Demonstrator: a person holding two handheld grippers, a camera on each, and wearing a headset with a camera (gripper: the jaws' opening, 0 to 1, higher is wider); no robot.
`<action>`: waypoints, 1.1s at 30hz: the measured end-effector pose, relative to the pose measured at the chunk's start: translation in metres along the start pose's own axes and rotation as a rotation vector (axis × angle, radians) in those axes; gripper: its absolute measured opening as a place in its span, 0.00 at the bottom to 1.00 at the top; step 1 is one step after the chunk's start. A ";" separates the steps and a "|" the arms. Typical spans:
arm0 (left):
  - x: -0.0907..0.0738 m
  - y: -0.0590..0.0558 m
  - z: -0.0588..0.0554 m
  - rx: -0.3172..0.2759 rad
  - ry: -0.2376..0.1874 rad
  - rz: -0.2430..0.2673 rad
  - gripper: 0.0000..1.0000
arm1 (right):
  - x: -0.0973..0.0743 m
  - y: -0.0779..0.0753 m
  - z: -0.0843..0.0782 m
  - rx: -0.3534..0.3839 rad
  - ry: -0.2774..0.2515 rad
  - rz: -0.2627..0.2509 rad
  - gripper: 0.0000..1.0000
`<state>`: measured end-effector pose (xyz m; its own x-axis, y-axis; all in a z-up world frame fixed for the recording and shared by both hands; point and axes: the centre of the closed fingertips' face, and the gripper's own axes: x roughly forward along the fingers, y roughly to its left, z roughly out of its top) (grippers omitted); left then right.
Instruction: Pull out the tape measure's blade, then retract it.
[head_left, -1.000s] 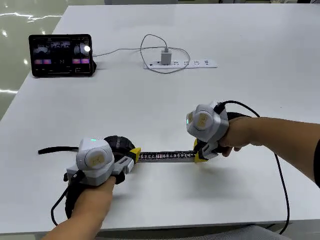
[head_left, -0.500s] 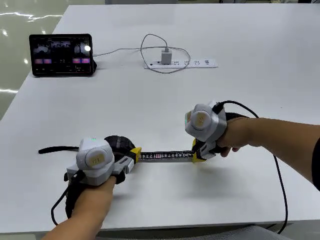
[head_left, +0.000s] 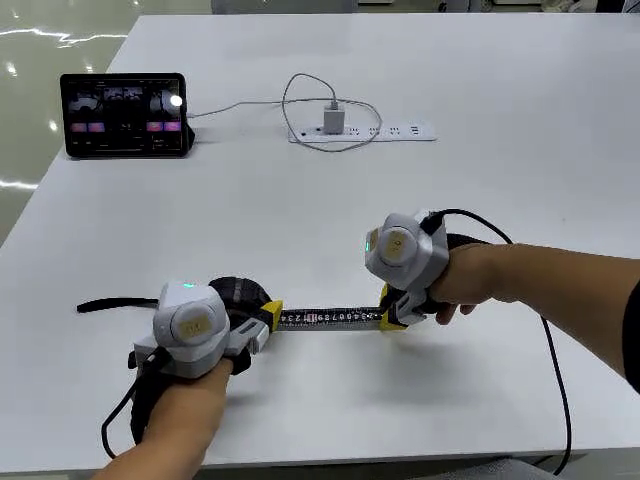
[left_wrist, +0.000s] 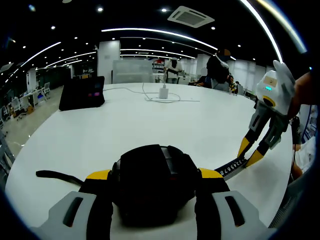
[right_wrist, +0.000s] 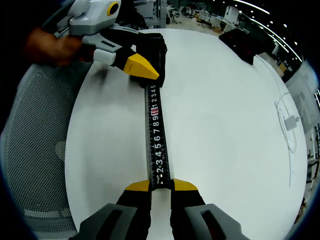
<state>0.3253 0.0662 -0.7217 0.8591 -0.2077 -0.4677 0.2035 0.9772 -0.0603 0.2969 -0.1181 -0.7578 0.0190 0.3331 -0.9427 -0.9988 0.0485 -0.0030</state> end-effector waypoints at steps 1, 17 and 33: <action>0.000 0.000 0.000 0.000 0.000 0.000 0.62 | 0.000 0.000 0.000 -0.001 -0.002 0.001 0.10; 0.001 0.000 0.000 -0.001 0.000 -0.002 0.62 | 0.002 0.001 0.010 -0.018 -0.019 0.008 0.11; 0.000 0.000 0.000 -0.002 0.000 -0.003 0.62 | 0.007 0.000 0.019 0.004 -0.024 0.012 0.10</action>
<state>0.3254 0.0664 -0.7215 0.8585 -0.2103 -0.4678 0.2048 0.9767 -0.0633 0.2974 -0.0982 -0.7580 0.0086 0.3565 -0.9343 -0.9988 0.0478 0.0091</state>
